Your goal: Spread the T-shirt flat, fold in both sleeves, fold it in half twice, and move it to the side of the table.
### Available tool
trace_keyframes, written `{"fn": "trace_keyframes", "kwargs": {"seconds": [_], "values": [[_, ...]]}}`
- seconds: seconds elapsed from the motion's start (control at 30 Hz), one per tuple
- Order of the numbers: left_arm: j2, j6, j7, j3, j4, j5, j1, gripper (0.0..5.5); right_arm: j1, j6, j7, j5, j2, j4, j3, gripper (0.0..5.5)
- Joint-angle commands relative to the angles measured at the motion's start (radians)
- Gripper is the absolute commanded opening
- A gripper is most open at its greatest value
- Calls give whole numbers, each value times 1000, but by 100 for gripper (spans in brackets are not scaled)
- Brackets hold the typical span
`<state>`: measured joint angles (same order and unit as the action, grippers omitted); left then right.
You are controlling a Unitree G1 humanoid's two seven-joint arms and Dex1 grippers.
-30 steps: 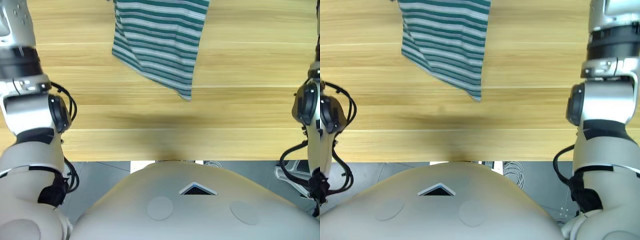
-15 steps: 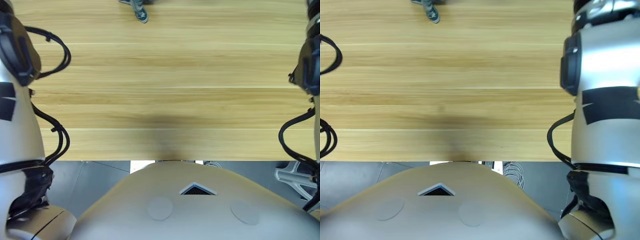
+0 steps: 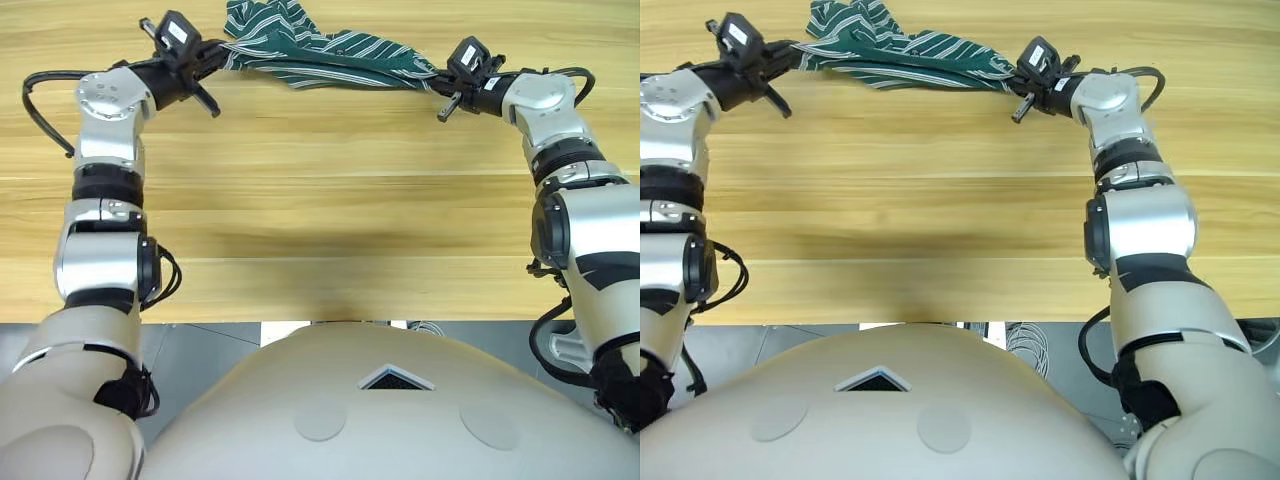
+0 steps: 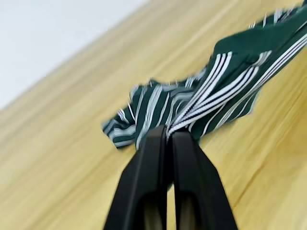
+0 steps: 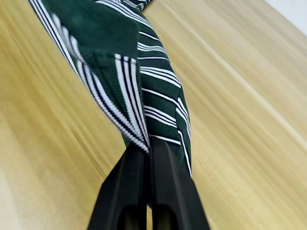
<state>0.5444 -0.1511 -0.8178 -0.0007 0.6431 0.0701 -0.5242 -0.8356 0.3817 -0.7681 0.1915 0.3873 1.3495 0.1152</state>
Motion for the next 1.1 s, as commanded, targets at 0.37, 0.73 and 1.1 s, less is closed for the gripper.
{"fn": "trace_keyframes", "kwargs": {"seconds": [0.37, 0.73, 1.1], "values": [[209, 293, -94, -95, -926, 8, 1015, 5, 568, 344, -617, -256, 206, -625, 29, 0], [310, 102, -21, -230, -783, -207, 1091, 5, 763, 308, -424, -42, 260, -745, 172, 0], [402, 60, -53, -196, -854, -181, 1073, 5, 866, 297, -535, -214, 372, -876, 253, 0]]}}
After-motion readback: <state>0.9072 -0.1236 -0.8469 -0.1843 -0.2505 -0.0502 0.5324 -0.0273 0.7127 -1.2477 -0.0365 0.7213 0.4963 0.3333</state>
